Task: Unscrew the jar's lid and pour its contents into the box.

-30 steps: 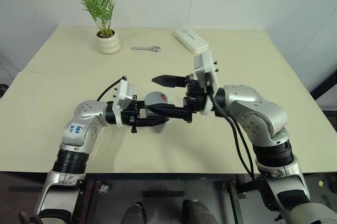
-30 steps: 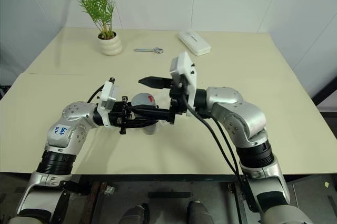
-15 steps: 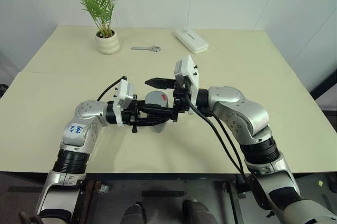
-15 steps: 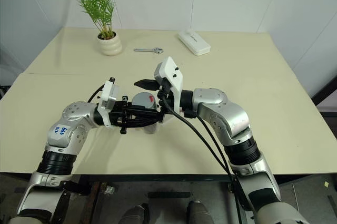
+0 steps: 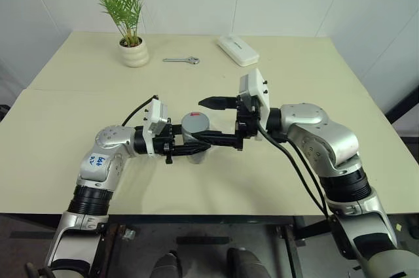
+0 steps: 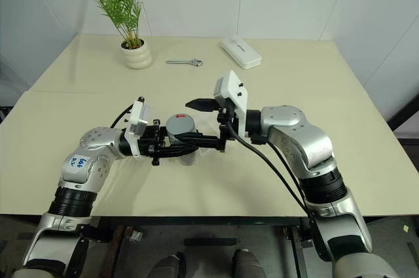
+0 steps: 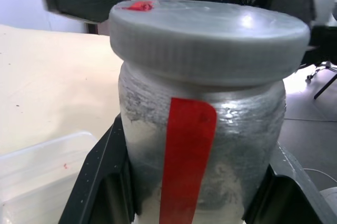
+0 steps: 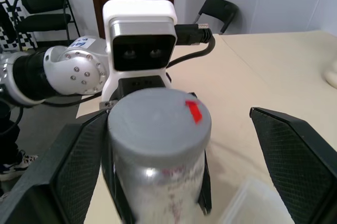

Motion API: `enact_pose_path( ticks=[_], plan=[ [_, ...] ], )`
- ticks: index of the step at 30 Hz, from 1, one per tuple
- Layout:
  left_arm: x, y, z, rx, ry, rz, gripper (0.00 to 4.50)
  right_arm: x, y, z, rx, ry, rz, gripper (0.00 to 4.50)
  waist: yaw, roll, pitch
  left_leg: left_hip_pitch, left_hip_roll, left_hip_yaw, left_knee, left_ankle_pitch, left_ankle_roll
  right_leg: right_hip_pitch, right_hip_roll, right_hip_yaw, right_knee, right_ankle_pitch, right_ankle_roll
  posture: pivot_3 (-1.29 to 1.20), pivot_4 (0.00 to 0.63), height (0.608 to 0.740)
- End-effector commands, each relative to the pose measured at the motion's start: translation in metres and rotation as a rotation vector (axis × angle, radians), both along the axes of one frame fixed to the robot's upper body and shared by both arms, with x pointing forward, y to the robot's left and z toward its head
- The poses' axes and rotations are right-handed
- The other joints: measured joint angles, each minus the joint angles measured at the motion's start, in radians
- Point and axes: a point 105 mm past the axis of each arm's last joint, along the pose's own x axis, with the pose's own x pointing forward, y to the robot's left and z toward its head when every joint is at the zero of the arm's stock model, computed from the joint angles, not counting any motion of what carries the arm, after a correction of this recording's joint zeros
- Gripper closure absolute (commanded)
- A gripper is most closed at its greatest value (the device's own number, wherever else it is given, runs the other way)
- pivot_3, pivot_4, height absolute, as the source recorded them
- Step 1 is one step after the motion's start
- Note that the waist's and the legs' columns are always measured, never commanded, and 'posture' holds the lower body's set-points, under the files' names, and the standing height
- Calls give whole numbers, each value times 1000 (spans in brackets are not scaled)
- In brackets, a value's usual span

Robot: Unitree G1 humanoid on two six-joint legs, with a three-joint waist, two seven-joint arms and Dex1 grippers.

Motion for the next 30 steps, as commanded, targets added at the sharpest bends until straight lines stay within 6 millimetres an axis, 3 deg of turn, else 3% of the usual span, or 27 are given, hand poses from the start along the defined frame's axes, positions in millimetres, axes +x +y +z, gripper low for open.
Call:
enact_pose_path(
  ticks=[1, 7, 16, 21, 30],
  plan=[
    [-8, -3, 15, -13, -81, -55, 2571, 12, -27, 15, 45, -33, -102, 26, -1, 0, 0, 0, 0, 0, 0, 0, 0, 0, 0, 0, 0, 0, 0, 0, 150, 740],
    [-8, -2, 15, -7, -89, -55, 2571, 15, -42, 13, 47, -19, -126, 26, -3, 0, 0, 0, 0, 0, 0, 0, 0, 0, 0, 0, 0, 0, 0, 0, 150, 740],
    [-7, 2, 17, -1, -101, -41, 2571, -7, -44, 21, 87, 26, -2, 26, -1, 0, 0, 0, 0, 0, 0, 0, 0, 0, 0, 0, 0, 0, 0, 0, 150, 740],
    [-8, 3, 17, 0, -102, -36, 2571, -10, -31, 35, 133, 22, 40, 26, -3, 0, 0, 0, 0, 0, 0, 0, 0, 0, 0, 0, 1, 0, 0, 0, 150, 740],
    [-9, 2, 16, 7, -94, -38, 2571, -13, 10, 30, 83, -14, 92, 26, -2, 0, 0, 0, 0, 0, 0, 0, 0, 0, 0, 0, 0, 0, 0, 0, 150, 740]
  ],
)
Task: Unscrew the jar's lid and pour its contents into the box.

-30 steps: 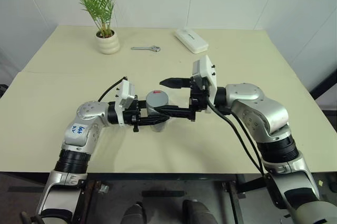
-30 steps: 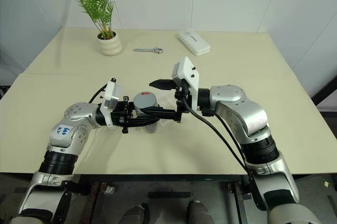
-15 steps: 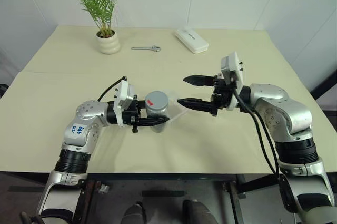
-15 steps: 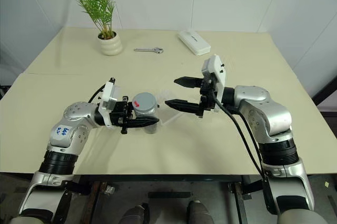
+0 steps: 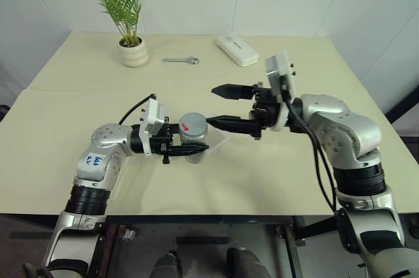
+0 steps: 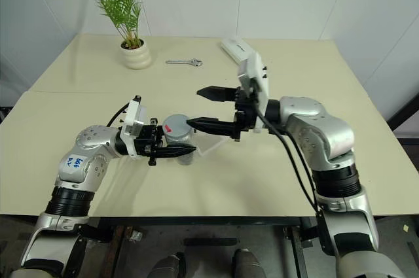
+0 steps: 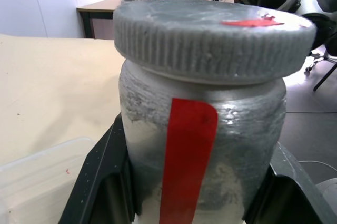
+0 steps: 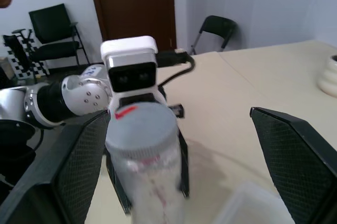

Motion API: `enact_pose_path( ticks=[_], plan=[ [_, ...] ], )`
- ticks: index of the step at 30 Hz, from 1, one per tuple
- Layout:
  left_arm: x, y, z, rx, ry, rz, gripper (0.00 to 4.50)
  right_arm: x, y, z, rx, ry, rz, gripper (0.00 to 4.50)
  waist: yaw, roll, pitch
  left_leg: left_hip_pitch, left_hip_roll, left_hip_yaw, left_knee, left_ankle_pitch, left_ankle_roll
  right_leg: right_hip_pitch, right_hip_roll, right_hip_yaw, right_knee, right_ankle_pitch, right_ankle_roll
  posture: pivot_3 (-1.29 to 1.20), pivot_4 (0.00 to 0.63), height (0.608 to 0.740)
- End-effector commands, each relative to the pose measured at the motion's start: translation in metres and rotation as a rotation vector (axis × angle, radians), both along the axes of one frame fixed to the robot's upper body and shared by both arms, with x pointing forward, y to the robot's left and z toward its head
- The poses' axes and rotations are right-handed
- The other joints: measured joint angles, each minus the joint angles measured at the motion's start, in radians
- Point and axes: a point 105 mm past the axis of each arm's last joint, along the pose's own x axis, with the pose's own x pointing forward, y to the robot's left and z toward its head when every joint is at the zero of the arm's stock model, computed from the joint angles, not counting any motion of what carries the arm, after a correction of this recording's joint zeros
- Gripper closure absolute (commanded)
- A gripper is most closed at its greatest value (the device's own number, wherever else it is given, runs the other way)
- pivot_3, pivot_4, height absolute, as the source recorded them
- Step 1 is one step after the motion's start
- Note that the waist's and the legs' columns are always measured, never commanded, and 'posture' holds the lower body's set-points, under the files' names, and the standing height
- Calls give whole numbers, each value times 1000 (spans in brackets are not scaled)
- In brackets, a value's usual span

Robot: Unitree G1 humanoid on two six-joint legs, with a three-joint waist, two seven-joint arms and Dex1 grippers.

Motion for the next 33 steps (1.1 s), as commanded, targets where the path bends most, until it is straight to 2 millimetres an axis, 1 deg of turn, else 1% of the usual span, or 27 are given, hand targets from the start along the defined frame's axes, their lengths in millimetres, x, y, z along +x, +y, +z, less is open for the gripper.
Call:
enact_pose_path(
  ticks=[1, 4, 7, 13, 19, 22, 23, 24, 26, 31, 32, 33],
  plan=[
    [-4, -1, 12, -10, -50, -15, 2571, -12, 15, 8, -11, -75, 50, 26, 1, 0, 0, 0, 0, 0, 0, 0, 0, 0, 0, 0, 0, 0, 0, 0, 150, 740],
    [-5, -1, 11, -8, -47, -17, 2571, -19, 25, 1, -39, -77, 80, 26, 2, 0, 0, 0, 0, 0, 0, 0, 0, 0, 0, 0, 0, 0, 0, 0, 150, 740],
    [-6, -1, 11, -11, -41, -17, 2571, -19, 30, -2, -45, -74, 80, 26, 3, 0, 0, 0, 0, 0, 0, 0, 0, 0, 0, 0, 0, 0, 0, 0, 150, 740],
    [-7, -2, 10, -11, -34, -16, 2571, -21, 34, -5, -38, -76, 78, 26, 1, 0, 0, 0, 0, 0, 0, 0, 0, 0, 0, 0, 0, 0, 0, 0, 150, 740],
    [-7, -2, 10, -10, -31, -15, 2571, -21, 34, -6, -33, -74, 74, 26, 1, 0, 0, 0, 0, 0, 0, 0, 0, 0, 0, 0, 0, 0, 0, 0, 150, 740],
    [-7, -2, 9, -10, -27, -15, 2571, -19, 34, -2, -5, -77, 58, 574, 1, 0, 0, 0, 0, 0, 0, 0, 0, 0, 0, 0, 0, 0, 0, 0, 150, 740],
    [-8, -2, 9, -10, -26, -15, 2571, -21, 34, 3, 26, -77, 63, 857, 0, 0, 0, 0, 0, 0, 0, 0, 0, 0, 0, 0, 0, 0, 0, 0, 150, 740],
    [-8, -2, 9, -10, -26, -15, 2571, -23, 34, 9, 58, -65, 72, 1254, 0, 0, 0, 0, 0, 0, 0, 0, 0, 0, 0, 0, 0, 0, 0, 0, 150, 740],
    [-7, -2, 9, -9, -25, -15, 2571, -25, 33, 14, 92, -45, 84, 1867, 1, 0, 0, 0, 0, 0, 0, 0, 0, 0, 0, 0, 0, 0, 0, 0, 150, 740],
    [-8, -1, 9, -10, -23, -15, 2571, -24, 30, 6, 68, -23, 69, 1867, 2, 0, 0, 0, 0, 0, 0, 0, 0, 0, 0, 0, 0, 0, 0, 0, 150, 740],
    [-8, -1, 8, -10, -23, -15, 2571, -24, 30, 8, 79, -20, 65, 1867, 1, 0, 0, 0, 0, 0, 0, 0, 0, 0, 0, 0, 0, 0, 0, 0, 150, 740],
    [-8, -1, 8, -10, -22, -14, 2571, -24, 28, 16, 127, 2, 65, 1867, 0, 0, 0, 0, 0, 0, 0, 0, 0, 0, 0, 0, 0, 0, 0, 0, 150, 740]
  ],
)
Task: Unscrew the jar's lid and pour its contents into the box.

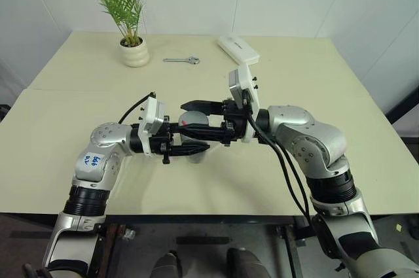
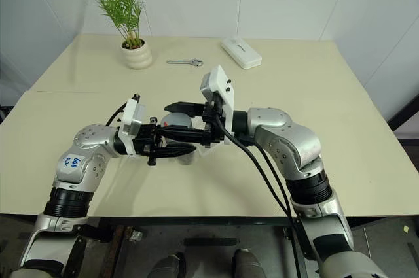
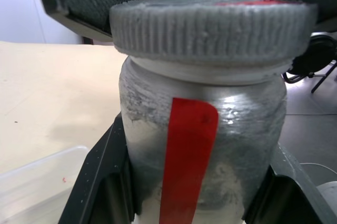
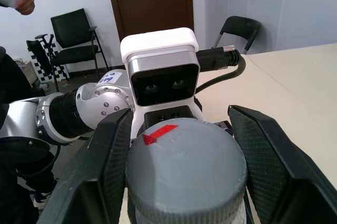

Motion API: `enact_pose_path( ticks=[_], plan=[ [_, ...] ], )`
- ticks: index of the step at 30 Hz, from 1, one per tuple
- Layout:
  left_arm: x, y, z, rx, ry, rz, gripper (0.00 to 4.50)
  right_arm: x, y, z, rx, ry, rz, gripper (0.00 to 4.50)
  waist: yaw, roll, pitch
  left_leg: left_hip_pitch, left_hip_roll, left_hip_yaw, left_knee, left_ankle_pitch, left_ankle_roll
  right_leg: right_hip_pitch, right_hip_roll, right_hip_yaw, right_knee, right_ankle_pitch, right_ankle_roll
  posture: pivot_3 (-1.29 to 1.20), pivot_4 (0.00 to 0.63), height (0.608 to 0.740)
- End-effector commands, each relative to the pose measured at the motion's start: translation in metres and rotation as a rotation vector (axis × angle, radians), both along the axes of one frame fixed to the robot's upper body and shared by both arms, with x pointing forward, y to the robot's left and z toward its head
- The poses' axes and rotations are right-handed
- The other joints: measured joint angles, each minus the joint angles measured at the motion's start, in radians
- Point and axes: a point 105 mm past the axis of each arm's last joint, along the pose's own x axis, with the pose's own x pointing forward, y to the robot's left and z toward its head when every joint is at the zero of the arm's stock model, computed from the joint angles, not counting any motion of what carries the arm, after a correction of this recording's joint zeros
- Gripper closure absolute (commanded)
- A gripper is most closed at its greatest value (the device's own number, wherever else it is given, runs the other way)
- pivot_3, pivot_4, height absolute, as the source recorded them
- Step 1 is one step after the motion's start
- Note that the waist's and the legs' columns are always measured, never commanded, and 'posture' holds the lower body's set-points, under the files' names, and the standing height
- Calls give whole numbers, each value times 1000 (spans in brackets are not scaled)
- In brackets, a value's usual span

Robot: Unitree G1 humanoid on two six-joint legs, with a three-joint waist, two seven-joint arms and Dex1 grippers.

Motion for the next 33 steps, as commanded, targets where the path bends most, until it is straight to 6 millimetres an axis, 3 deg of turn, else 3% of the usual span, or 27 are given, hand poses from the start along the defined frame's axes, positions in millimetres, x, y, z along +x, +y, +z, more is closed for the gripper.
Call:
enact_pose_path(
  ticks=[1, 5, 10, 11, 13, 15, 21, 24, 32, 33],
  plan=[
    [-3, 2, 3, -2, -18, -1, 2571, -8, -9, 30, 139, -18, 11, 1867, -1, 0, 0, 0, 0, 0, 0, 0, 0, 0, 0, 0, 0, 0, 0, 0, 150, 740],
    [-3, 2, 3, 0, -16, 1, 2571, -3, -24, 54, 264, 46, -7, 1867, 0, 0, 0, 0, 0, 0, 0, 0, 0, 0, 0, 0, 0, 0, 0, 0, 150, 740],
    [-4, 3, 2, 0, -16, 3, 2571, 0, -34, 50, 234, 32, -51, 1867, -2, 0, 0, 0, 0, 0, 0, 0, 0, 0, 0, 0, -1, 0, 0, 0, 150, 740],
    [-4, 4, 2, -2, -16, 6, 2571, 9, -44, 47, 224, 9, -131, 1867, -1, 0, 0, 0, 0, 0, -1, 0, 0, 0, 0, 0, -1, 0, 0, 0, 150, 740],
    [-2, 7, 3, -7, -17, 21, 2571, 38, -76, 30, 144, -97, -394, 1867, 3, 0, 0, 0, 0, 0, -1, 0, 0, 0, 0, 0, -1, 0, 0, 0, 150, 740],
    [0, 11, 4, -13, -19, 38, 2571, 58, -110, -3, 28, -150, -576, 1867, 9, 0, 0, 0, -1, 0, -1, 0, 0, 1, -1, 0, -3, 0, 0, 0, 150, 740],
    [9, 21, 13, -30, -7, 78, 2571, 82, -176, -69, -12, -92, -853, 1867, -7, 0, 0, 0, -2, 2, -1, -1, 1, 0, -1, 2, -3, 1, 1, 0, 150, 740],
    [11, 20, 15, -29, -6, 70, 2571, 86, -197, -98, -23, -49, -934, 1867, -12, 0, 0, 1, -1, 2, -1, 0, 1, 0, 0, 3, -2, 1, 2, 0, 150, 740],
    [12, 14, 16, -39, 4, 51, 2571, 86, -210, -124, 21, 55, -994, 1867, -24, 0, 0, 1, -2, 2, 0, 0, 1, 1, 0, 5, -2, 2, 4, 0, 150, 740],
    [13, 13, 17, -43, 4, 49, 2571, 84, -210, -123, 27, 59, -985, 1555, -24, 0, 0, 1, -2, 2, 0, 0, 1, 1, 0, 5, -2, 2, 4, 0, 150, 740]
  ],
)
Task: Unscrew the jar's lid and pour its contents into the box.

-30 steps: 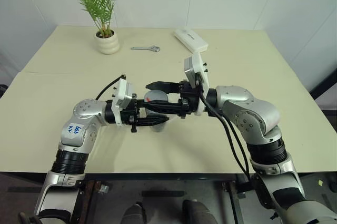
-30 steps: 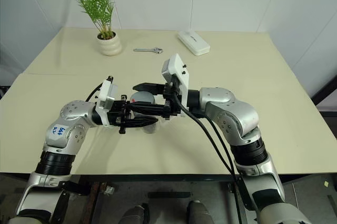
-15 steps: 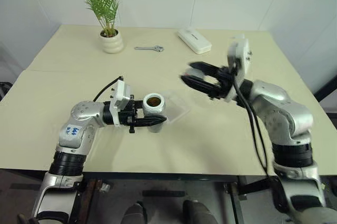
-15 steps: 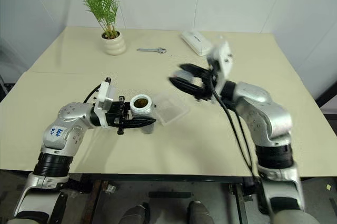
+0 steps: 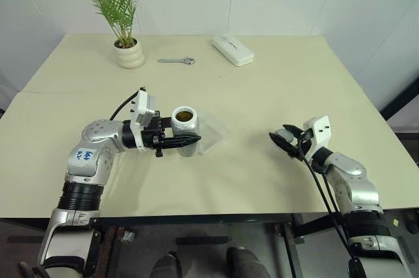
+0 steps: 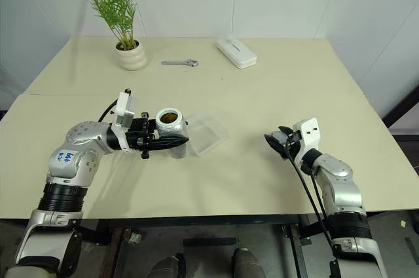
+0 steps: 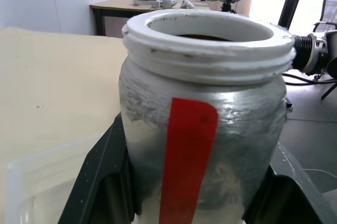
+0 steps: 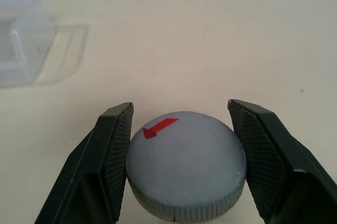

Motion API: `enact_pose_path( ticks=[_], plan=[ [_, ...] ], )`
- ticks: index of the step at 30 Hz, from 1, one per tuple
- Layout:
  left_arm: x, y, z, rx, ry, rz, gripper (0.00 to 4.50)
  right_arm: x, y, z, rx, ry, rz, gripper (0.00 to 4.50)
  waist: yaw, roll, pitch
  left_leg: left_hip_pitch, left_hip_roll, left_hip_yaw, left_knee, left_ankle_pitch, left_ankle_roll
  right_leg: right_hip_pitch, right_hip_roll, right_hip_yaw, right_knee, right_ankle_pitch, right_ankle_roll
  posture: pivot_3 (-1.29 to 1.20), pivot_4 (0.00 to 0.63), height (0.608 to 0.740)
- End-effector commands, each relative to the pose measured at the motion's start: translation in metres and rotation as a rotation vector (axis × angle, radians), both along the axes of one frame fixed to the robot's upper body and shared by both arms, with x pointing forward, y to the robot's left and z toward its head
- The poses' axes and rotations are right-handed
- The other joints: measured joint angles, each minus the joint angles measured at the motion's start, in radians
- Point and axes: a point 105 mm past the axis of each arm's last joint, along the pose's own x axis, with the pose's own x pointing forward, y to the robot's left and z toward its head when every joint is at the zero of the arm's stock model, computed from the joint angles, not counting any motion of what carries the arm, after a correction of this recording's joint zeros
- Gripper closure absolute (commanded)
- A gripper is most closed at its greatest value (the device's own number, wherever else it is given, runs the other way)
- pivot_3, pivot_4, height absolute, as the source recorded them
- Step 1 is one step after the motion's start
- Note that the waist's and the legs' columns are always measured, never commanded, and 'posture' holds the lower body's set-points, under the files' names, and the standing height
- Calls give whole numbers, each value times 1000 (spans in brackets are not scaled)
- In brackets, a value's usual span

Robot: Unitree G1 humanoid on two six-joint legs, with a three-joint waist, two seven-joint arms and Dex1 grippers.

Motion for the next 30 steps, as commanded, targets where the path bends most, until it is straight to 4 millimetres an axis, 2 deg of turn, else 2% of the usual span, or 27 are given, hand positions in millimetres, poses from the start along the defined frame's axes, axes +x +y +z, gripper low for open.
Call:
enact_pose_path(
  ticks=[1, 2, 5, 10, 13, 15, 21, 24, 26, 29, 30],
  plan=[
    [-1, -5, 14, -29, -41, -27, 2571, -5, -9, 11, 37, -43, -17, 1206, 1, 0, 0, 0, 0, 0, 0, 0, 0, 0, 0, 0, 0, 0, 0, 0, 150, 740],
    [0, -5, 14, -30, -41, -28, 2571, -7, -9, 11, 37, -46, -12, 933, 1, 0, 0, 0, 0, 0, 0, 0, 0, 0, 0, 0, 0, 0, 0, 0, 150, 740],
    [4, -5, 18, -54, -37, -10, 2571, -14, -2, 39, 59, -101, 43, 25, 1, 0, 0, 0, 0, 0, 0, 0, 0, 0, 0, 0, 0, 0, 0, 0, 150, 740],
    [10, -4, 22, -73, -43, 13, 2571, -28, 18, 65, 24, -139, 159, 25, 0, 0, 0, 1, 0, 0, 0, 0, 0, 0, 1, 1, 0, 1, 1, 0, 150, 740],
    [23, 1, 28, -69, -70, 79, 2571, -51, 57, 83, -36, -148, 353, 25, 2, 0, 0, 0, 0, 0, 0, 0, 0, 0, 1, 1, 0, 1, 1, 0, 150, 740],
    [29, 3, 30, -51, -94, 103, 2571, -62, 74, 86, -70, -138, 434, 25, 2, 0, 0, 0, 0, 0, 1, 0, 0, 0, 1, 2, 0, 1, 1, 0, 150, 740],
    [54, 12, 35, 14, -164, 210, 2571, -75, 113, 93, -129, -127, 547, 25, 6, 0, 0, 0, 0, 0, 1, 0, 0, 0, 1, 2, 0, 1, 1, 0, 150, 740],
    [70, 16, 35, 100, -202, 280, 2571, -80, 119, 94, -146, -120, 578, 25, 14, 0, 0, -1, 0, 0, 1, 0, 0, 0, 1, 2, -1, 1, 1, 0, 150, 740],
    [80, 17, 35, 201, -246, 329, 2571, -78, 117, 93, -152, -122, 551, 25, 24, 0, 0, -1, 0, 0, 1, 0, 1, 0, 1, 1, -2, 1, 1, 0, 150, 740],
    [77, 6, 39, 306, -401, 278, 2571, -78, 112, 87, -150, -103, 532, 25, 28, 0, 0, -2, 0, 1, 0, 0, 1, 0, 1, 1, -3, 1, 1, 0, 150, 740],
    [80, 4, 42, 335, -445, 309, 2571, -78, 110, 85, -146, -95, 523, 25, 29, 0, 0, -2, 0, 1, 0, -1, 1, 0, 1, 1, -3, 1, 1, 0, 150, 740]
  ],
)
